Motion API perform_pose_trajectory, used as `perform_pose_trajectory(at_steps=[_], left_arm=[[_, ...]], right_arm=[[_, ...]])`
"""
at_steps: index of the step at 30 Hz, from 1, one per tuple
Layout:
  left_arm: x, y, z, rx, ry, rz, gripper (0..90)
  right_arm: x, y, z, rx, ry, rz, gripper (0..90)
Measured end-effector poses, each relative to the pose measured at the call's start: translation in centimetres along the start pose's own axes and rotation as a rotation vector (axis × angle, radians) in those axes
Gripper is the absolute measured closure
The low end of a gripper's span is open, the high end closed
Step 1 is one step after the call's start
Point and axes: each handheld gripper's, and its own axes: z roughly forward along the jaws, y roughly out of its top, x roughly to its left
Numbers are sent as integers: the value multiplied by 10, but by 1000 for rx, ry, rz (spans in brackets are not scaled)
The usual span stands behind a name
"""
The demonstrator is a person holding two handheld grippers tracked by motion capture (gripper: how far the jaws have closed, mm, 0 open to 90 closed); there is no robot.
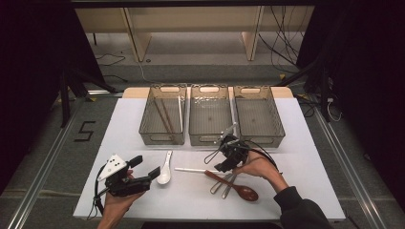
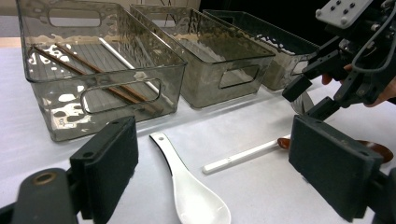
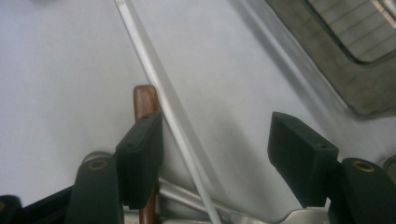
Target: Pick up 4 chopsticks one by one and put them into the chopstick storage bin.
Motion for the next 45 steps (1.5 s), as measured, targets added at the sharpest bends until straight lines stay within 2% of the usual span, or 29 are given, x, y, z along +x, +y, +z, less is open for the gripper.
perform_pose_trajectory(at_steps=[6, 10, 19, 27, 34, 39, 42, 45], left_arm=[[0, 0, 0, 1, 0, 0, 155], [0, 0, 0, 1, 0, -1, 155], [0, 0, 0, 1, 0, 0, 155], [0, 0, 0, 1, 0, 1, 155], [0, 0, 0, 1, 1, -2, 155], [0, 0, 0, 0, 1, -1, 155], [0, 0, 0, 0, 1, -1, 155], [0, 0, 0, 1, 1, 0, 155]], right_arm=[[0, -4, 5, 52, 3, -8, 429], [2, -4, 8, 72, 7, -30, 478], [4, -4, 14, 121, 22, -58, 620], [7, -3, 18, 141, 35, -69, 706], [10, -2, 24, 173, 20, -105, 772], [12, -1, 25, 176, 21, -127, 802], [12, -1, 25, 179, 20, -162, 830], [12, 0, 25, 178, 20, -175, 855]])
